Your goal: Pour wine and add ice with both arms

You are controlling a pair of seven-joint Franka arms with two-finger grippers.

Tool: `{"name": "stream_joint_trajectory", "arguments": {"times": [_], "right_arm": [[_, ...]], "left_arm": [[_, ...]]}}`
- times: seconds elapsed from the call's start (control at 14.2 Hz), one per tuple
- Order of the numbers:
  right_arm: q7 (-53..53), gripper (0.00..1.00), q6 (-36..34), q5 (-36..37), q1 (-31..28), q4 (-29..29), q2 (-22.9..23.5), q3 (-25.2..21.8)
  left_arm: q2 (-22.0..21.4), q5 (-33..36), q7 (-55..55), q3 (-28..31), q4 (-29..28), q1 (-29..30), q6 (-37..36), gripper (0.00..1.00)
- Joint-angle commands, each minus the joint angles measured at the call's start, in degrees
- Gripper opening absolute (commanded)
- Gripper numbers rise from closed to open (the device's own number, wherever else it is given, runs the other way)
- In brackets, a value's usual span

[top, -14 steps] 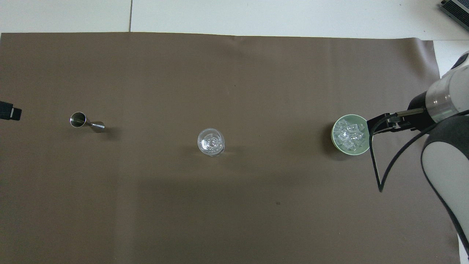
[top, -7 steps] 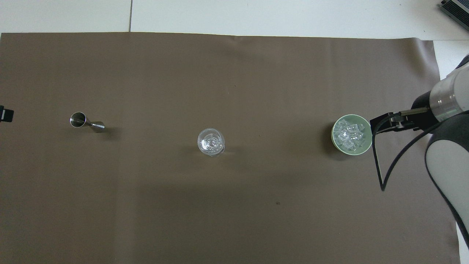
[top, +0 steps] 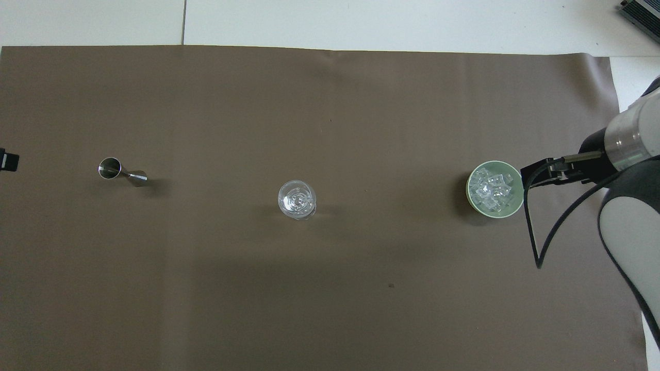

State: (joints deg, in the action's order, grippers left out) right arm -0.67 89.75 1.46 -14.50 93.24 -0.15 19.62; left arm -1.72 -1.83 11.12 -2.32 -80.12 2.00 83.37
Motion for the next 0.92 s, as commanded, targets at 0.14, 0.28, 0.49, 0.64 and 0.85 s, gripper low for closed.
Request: {"name": "stream_joint_trajectory", "arguments": {"times": [0.14,0.28,0.49,0.64,0.85], "right_arm": [[-0.12,1.00,0.43,-0.23,-0.88,0.62,-0.64,0.51],[-0.12,1.00,0.43,-0.23,-0.88,0.71,-0.64,0.51],[-0.12,1.00,0.43,-0.23,-0.88,0.71,-0.64,0.51],[-0.12,1.00,0.43,-0.23,-0.88,0.62,-0.55,0.51],[-0.12,1.00,0.43,-0.23,-0.79,0.62,-0.64,0.51]], "left_arm": [[-0.66,0.34,0.48,0.04,-0.48,-0.07,0.39,1.00],[-0.66,0.34,0.48,0.04,-0.48,-0.07,1.09,1.00],[-0.57,0.34,0.04,0.04,-0.48,0.02,1.70,1.00],[-0.57,0.34,-0.05,0.04,-0.57,0.11,2.58,1.00],[-0.66,0.34,-0.05,0.04,-0.65,0.20,2.58,1.00]]}}
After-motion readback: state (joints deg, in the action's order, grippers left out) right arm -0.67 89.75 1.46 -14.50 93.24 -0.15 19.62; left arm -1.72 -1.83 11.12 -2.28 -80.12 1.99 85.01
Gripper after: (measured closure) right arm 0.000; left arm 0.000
